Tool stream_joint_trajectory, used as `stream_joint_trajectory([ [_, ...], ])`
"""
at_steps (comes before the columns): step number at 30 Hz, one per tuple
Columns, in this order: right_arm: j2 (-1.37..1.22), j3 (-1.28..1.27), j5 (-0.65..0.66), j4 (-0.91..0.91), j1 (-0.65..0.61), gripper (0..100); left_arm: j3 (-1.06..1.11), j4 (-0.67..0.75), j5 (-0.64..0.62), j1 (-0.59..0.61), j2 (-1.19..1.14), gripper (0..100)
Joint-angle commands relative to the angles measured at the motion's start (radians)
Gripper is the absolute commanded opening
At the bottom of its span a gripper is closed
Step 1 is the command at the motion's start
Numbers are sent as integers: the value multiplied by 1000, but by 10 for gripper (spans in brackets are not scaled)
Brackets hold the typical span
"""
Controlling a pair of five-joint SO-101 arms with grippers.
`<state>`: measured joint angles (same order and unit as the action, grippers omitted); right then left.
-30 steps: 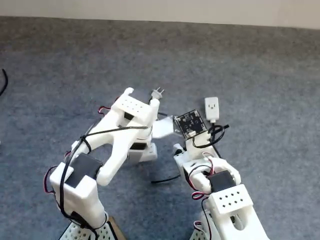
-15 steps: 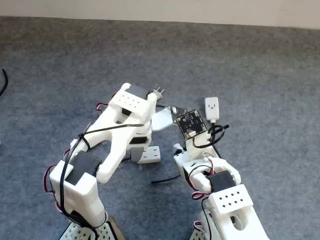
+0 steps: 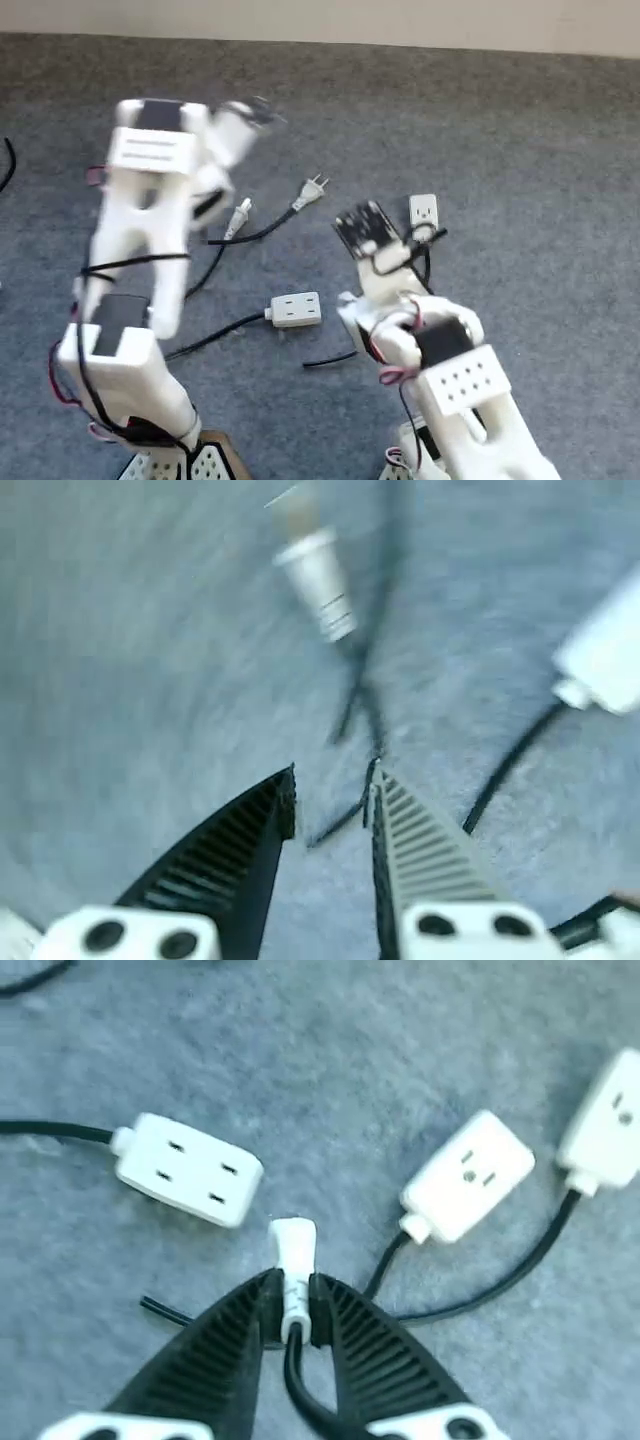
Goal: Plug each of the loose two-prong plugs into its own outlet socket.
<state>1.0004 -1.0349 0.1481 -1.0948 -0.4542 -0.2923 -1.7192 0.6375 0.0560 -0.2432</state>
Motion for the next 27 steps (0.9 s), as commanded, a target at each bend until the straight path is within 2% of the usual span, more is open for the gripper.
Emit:
stream_joint_trajectory([
  [1,-263,245,2,-8,-38,4,-38,6,-163,225,2,117],
  [4,-460,432,-61,-73,-56,4,-38,8,-224,361,1,99],
  [8,-717,757,-216,-315,-145,4,61,43,-284,470,1,69],
  [13,-960,1043,-322,-509,-208,4,302,267,-296,533,2,56],
  [16,-1018,1081,-370,-533,-208,4,390,374,-315,570,4,56],
  [20,-1007,1081,-381,-512,-206,4,463,474,-419,610,2,56],
  [27,-993,1076,-374,-466,-97,4,584,635,-465,608,2,56],
])
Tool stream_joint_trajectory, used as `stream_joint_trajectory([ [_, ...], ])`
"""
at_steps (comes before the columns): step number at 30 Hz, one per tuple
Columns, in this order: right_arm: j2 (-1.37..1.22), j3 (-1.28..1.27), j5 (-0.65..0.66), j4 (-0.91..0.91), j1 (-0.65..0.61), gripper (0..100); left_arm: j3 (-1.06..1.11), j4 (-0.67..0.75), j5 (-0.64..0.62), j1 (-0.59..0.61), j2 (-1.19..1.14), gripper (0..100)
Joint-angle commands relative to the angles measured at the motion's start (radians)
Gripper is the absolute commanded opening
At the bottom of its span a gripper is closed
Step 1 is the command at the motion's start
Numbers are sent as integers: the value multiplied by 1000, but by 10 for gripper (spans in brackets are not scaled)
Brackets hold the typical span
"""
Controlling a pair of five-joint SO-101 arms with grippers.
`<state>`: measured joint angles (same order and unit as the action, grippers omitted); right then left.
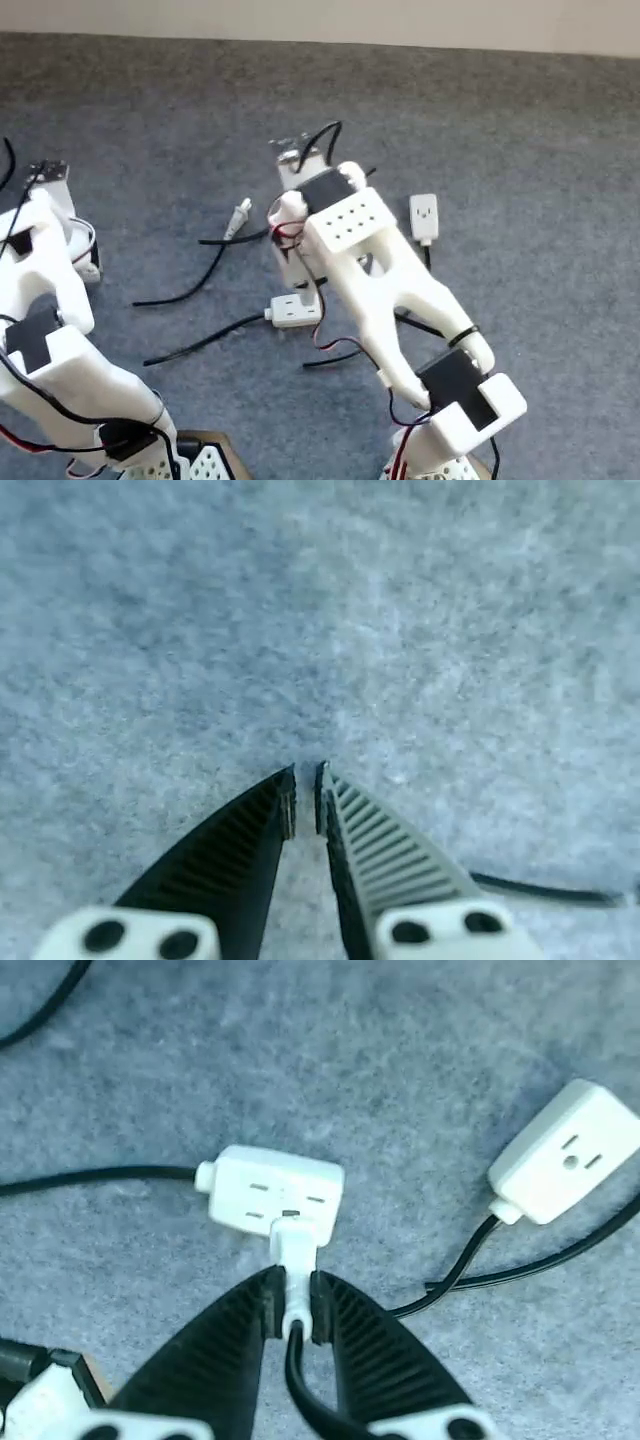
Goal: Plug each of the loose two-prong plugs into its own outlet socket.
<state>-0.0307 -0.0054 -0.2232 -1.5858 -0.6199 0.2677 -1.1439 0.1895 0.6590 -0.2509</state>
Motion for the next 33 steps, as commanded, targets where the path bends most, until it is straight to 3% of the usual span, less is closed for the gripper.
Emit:
stream_joint_trajectory([
  [1,38,30,-2,35,82,4,25,63,-17,5,10,56],
  [8,48,-139,0,122,90,4,25,66,-14,7,12,56],
  [16,150,-154,-2,124,18,4,25,66,-14,5,12,56],
  [33,79,-263,-6,214,21,4,25,66,-12,10,12,56],
])
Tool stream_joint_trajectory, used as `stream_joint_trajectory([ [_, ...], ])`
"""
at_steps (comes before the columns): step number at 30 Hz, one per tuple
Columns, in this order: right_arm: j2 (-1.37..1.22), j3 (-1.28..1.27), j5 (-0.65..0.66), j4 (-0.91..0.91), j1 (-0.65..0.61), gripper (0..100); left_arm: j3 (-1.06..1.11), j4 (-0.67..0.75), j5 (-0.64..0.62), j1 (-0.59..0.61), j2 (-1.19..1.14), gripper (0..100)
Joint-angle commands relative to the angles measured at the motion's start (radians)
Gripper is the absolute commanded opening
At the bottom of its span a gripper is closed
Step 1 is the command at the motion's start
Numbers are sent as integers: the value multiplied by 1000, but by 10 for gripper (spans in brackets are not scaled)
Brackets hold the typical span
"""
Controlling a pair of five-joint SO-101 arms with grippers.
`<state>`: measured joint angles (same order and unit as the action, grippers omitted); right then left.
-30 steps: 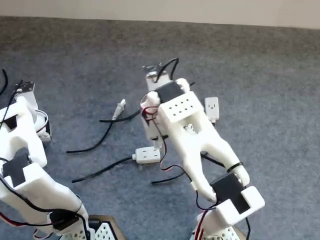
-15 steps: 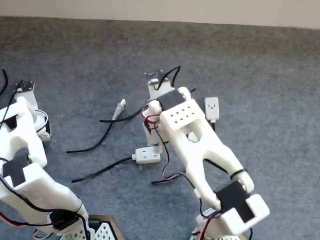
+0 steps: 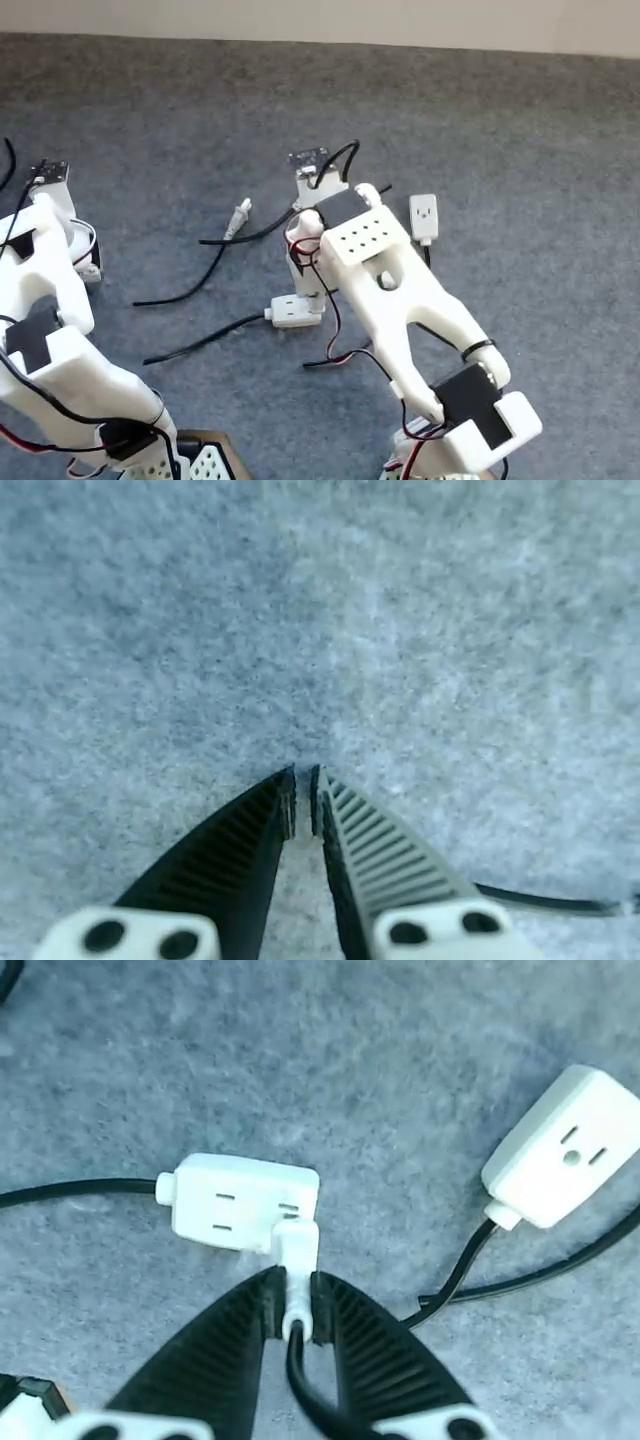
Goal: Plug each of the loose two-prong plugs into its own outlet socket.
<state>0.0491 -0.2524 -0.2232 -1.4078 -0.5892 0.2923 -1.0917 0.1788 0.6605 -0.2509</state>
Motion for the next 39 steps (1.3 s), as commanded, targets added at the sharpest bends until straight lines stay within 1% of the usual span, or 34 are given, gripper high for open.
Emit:
stream_joint_trajectory([
  [1,-1,-18,-6,41,-10,4,1,14,-2,8,12,56],
  [17,-8,-25,-9,93,-10,4,1,12,-2,10,15,56],
  [19,-10,-59,-9,101,-8,4,-1,11,-2,4,18,56],
  [22,-8,-145,-5,182,-10,4,-5,15,2,-15,21,56],
  [24,-8,-222,-3,254,-12,4,-36,8,57,-45,19,56],
  [26,-8,-289,-3,311,-12,4,-65,-3,160,-73,19,56],
  [28,-8,-341,-3,351,-12,4,-108,-57,241,-107,19,56],
  [30,-8,-372,-2,374,-12,4,-170,-137,281,-136,19,54],
  [35,1,-383,51,378,-10,4,-375,-361,290,-199,16,53],
  [39,4,-377,55,377,-10,4,-521,-519,290,-248,12,53],
])
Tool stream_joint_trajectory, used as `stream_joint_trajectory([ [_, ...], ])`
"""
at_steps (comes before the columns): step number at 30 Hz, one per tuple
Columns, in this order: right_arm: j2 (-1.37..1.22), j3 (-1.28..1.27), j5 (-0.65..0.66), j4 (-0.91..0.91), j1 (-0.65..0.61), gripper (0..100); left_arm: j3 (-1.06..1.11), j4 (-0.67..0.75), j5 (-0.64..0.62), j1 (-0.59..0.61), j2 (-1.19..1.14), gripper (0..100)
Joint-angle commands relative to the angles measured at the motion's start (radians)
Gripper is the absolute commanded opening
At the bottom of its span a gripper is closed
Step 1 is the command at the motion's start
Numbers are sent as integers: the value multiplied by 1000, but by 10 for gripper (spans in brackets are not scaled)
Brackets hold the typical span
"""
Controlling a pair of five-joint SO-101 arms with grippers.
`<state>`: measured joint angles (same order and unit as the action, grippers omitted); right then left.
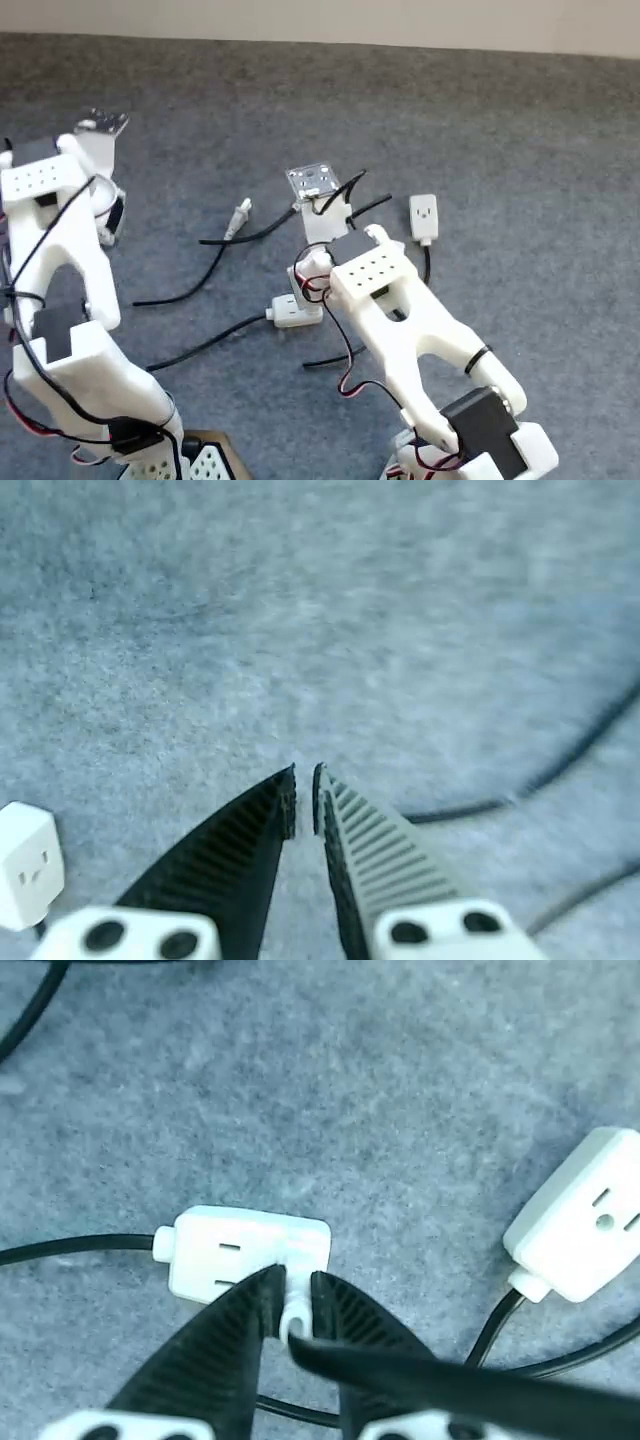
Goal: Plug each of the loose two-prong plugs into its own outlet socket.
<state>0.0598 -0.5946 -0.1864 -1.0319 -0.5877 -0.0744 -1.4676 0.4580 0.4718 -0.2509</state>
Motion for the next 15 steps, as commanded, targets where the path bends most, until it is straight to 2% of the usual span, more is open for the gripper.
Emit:
stream_joint_trajectory([
  [1,-7,-22,26,-2,-12,9,-183,-175,11,-73,12,53],
  [5,-8,45,58,-81,-8,119,-249,-267,101,-114,12,54],
  [8,-8,87,60,-105,-8,207,-255,-279,115,-131,19,56],
  [11,18,134,60,-102,-8,224,-257,-281,115,-154,21,63],
  [15,177,177,77,-134,-7,224,-257,-285,115,-196,30,176],
])
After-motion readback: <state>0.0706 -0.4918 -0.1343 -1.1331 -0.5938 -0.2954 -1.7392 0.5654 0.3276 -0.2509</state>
